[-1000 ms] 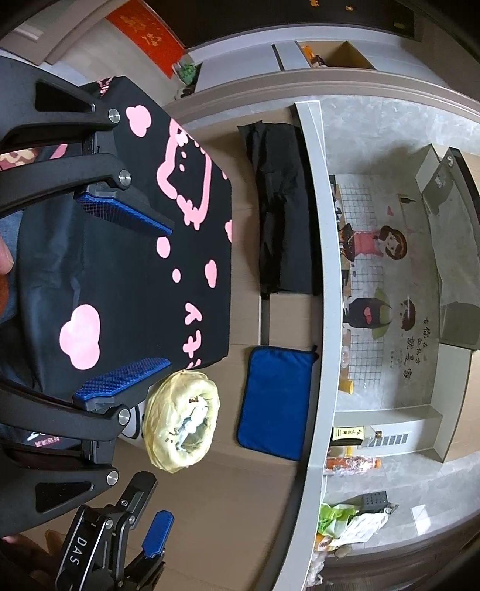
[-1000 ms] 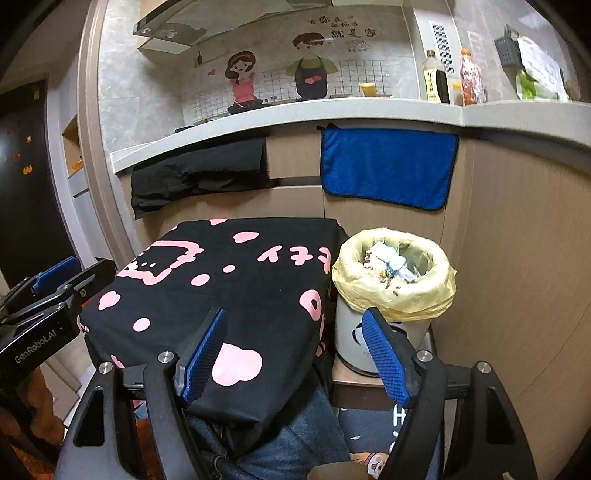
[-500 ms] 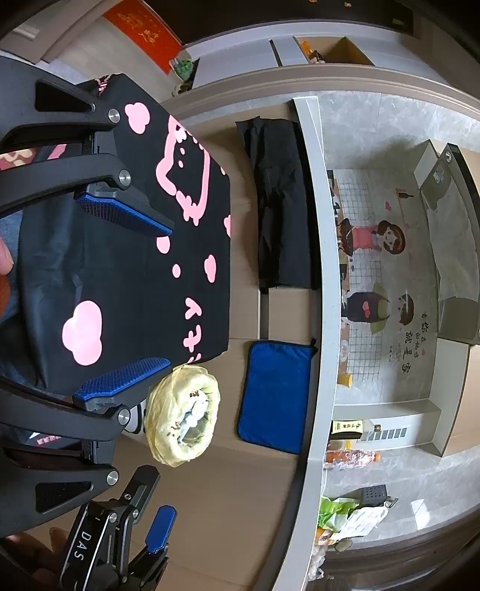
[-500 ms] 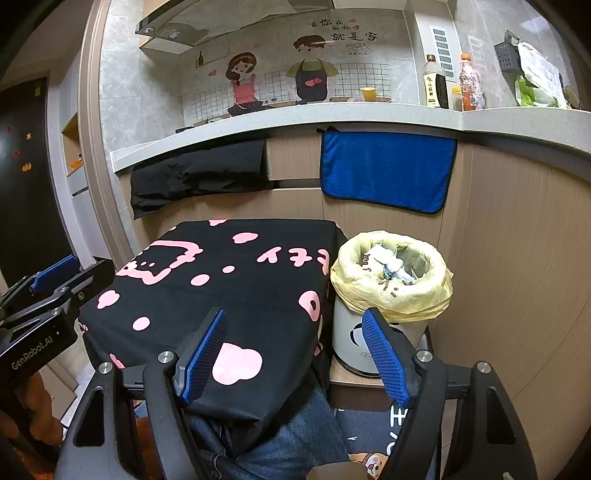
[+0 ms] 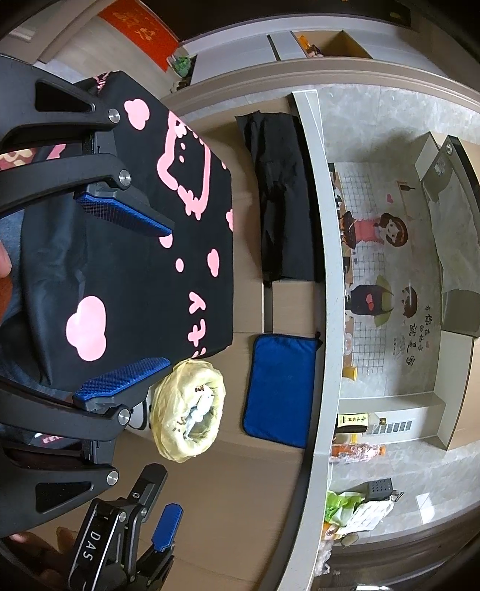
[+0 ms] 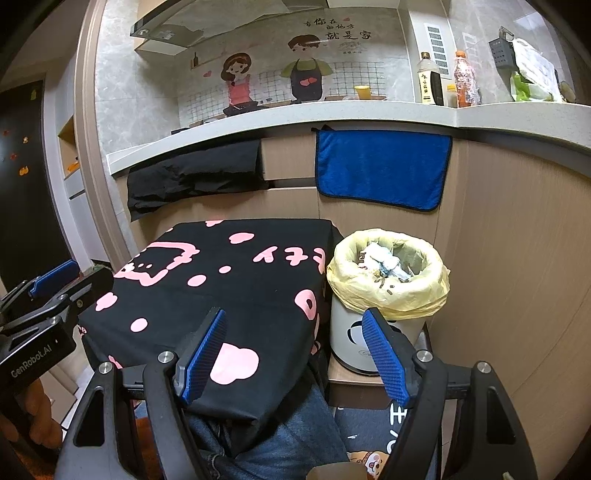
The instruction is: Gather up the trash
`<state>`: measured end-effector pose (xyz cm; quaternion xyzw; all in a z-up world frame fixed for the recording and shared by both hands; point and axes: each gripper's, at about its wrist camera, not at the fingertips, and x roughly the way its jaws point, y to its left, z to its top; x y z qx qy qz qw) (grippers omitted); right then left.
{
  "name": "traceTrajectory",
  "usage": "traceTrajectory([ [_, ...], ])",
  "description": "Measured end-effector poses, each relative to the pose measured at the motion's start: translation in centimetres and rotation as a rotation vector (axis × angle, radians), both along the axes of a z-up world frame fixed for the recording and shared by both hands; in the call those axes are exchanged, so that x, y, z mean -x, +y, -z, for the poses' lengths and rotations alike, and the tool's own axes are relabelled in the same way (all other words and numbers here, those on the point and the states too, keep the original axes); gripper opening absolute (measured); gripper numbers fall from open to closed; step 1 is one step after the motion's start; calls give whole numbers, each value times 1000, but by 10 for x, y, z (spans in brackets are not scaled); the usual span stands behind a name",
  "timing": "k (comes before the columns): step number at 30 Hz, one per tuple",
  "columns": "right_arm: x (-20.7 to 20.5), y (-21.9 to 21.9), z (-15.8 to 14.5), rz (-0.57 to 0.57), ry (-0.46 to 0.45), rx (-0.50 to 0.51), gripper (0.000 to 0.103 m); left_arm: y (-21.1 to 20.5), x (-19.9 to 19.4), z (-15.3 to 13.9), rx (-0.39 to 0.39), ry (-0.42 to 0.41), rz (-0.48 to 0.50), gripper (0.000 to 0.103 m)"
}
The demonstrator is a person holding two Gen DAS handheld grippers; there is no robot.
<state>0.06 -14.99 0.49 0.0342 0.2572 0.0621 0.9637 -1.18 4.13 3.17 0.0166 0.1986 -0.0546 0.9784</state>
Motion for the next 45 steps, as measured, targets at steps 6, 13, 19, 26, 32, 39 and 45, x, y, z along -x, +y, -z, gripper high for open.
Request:
traceTrajectory([
  [6, 2, 0, -1, 6, -7, 2, 73, 0, -1, 0, 0, 0, 4, 68],
  [13, 2, 0, -2, 7, -7, 2, 73, 1, -1, 0, -1, 1, 12, 68],
  [19, 2, -1, -3, 7, -9, 2, 73, 0, -2, 0, -3, -1, 14, 68],
  [26, 2, -1, -3, 8, -9, 1, 73, 0, -1, -1, -2, 0, 13, 68],
  [32, 2, -1, -4, 4, -6, 0, 73, 0, -1, -1, -3, 0, 12, 68],
  [39, 3, -1, -4, 5, -8, 1, 73, 0, -1, -1, -1, 0, 13, 68],
  [45, 2, -2, -4, 7, -8, 2, 73, -1, 0, 0, 2, -5, 34, 68],
])
